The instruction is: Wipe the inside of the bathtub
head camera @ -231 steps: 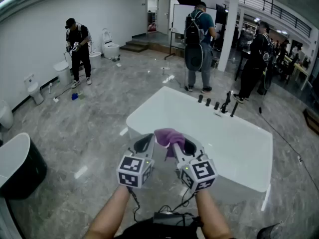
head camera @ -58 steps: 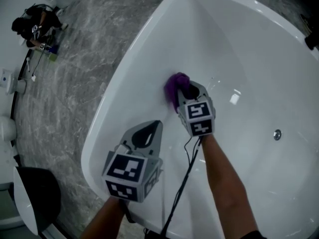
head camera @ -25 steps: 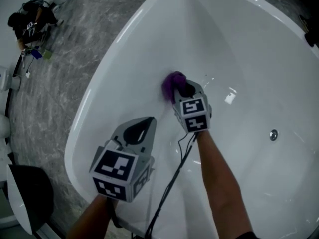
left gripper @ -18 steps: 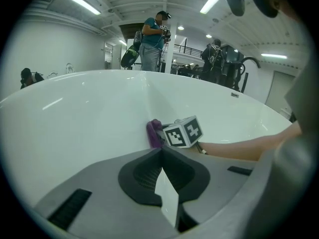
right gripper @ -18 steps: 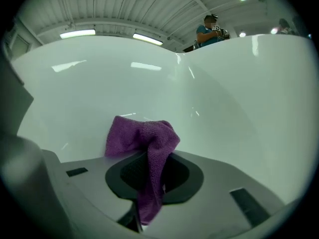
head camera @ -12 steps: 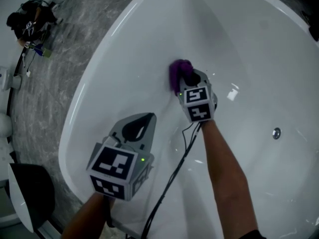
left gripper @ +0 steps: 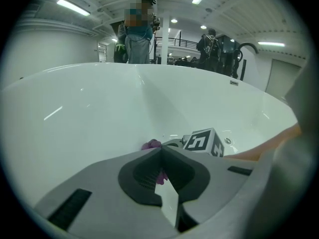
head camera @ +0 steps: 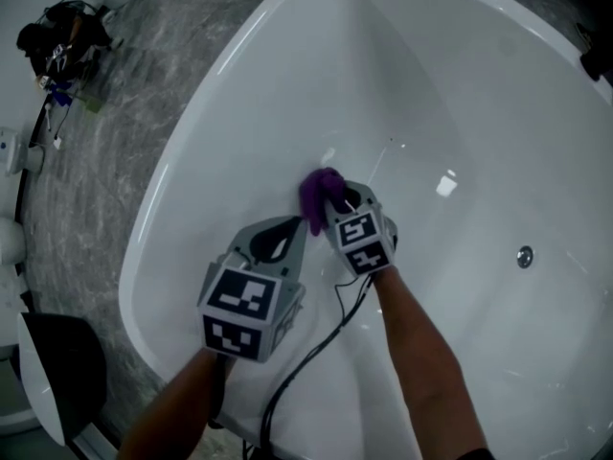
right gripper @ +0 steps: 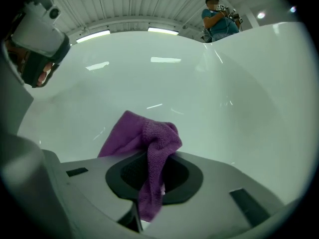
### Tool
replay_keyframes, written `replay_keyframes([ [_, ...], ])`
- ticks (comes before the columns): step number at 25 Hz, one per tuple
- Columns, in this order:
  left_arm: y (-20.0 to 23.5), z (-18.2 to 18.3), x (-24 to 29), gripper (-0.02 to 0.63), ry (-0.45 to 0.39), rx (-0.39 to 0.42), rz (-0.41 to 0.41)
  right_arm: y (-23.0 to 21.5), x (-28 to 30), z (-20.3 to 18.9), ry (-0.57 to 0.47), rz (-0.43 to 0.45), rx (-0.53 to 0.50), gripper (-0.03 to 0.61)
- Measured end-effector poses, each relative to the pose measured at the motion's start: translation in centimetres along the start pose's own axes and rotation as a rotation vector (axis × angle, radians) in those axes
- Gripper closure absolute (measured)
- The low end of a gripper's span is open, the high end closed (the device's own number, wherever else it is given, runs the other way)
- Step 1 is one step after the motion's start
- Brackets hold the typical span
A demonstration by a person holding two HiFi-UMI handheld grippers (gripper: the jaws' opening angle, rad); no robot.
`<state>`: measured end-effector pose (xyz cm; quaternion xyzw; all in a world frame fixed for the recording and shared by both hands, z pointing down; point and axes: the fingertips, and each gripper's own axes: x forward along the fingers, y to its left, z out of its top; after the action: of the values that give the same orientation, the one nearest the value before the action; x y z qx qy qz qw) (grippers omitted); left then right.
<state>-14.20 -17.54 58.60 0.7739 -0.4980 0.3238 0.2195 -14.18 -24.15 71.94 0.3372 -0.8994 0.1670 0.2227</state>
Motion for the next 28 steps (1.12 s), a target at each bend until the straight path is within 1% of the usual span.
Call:
replay_keyframes([
  [2, 0.0, 0.2, 0.4, 0.606, -0.012, 0.008, 0.002, -1.6, 0.3, 0.0, -0.007, -0.024, 0.005, 0.525],
  [5, 0.0, 0.1, 1.1, 0.606, -0.003, -0.002, -0.006, -5.3, 1.0, 0.0, -0.02, -0.1, 0.069, 0.524],
  [7, 0.0, -0.1, 1.4, 0.606, 0.012, -0.015, -0.007, -7.1, 1.5, 0.6, -0.025, -0.122, 0.063, 0.526],
  [9, 0.0, -0.2, 1.4, 0.606, 0.02, -0.002, -0.011, -8.7, 1.9, 0.9, -0.028, -0.145, 0.053, 0.525],
  [12, -0.4, -0.6, 1.2, 0.607, 0.028, 0.016, -0.014, -11.1, 2.3, 0.9, -0.022, -0.202, 0.062, 0.525],
  [15, -0.3, -0.9, 1.6, 0.606, 0.043, 0.006, -0.002, -12.1, 2.5, 1.2, -0.027, -0.248, 0.082, 0.525],
  [17, -0.2, -1.6, 2.1, 0.606, 0.059, 0.005, -0.001, -11.1, 2.5, 0.7, -0.028, -0.233, 0.092, 0.526],
  [19, -0.2, -2.0, 2.5, 0.606, 0.067, 0.029, -0.011, -9.6, 2.3, -0.1, -0.02, -0.194, 0.098, 0.525],
  [23, -0.9, -2.1, 3.1, 0.607, 0.055, 0.079, -0.021, -4.5, 1.5, -1.6, -0.013, -0.106, 0.108, 0.525],
  [26, -0.9, -2.3, 3.7, 0.606, 0.079, 0.062, -0.019, -0.9, 0.5, -2.7, -0.001, -0.029, 0.092, 0.525],
  [28, -0.4, -2.3, 3.9, 0.606, 0.091, 0.054, -0.009, 1.2, 0.1, -3.0, 0.018, 0.032, 0.057, 0.525],
])
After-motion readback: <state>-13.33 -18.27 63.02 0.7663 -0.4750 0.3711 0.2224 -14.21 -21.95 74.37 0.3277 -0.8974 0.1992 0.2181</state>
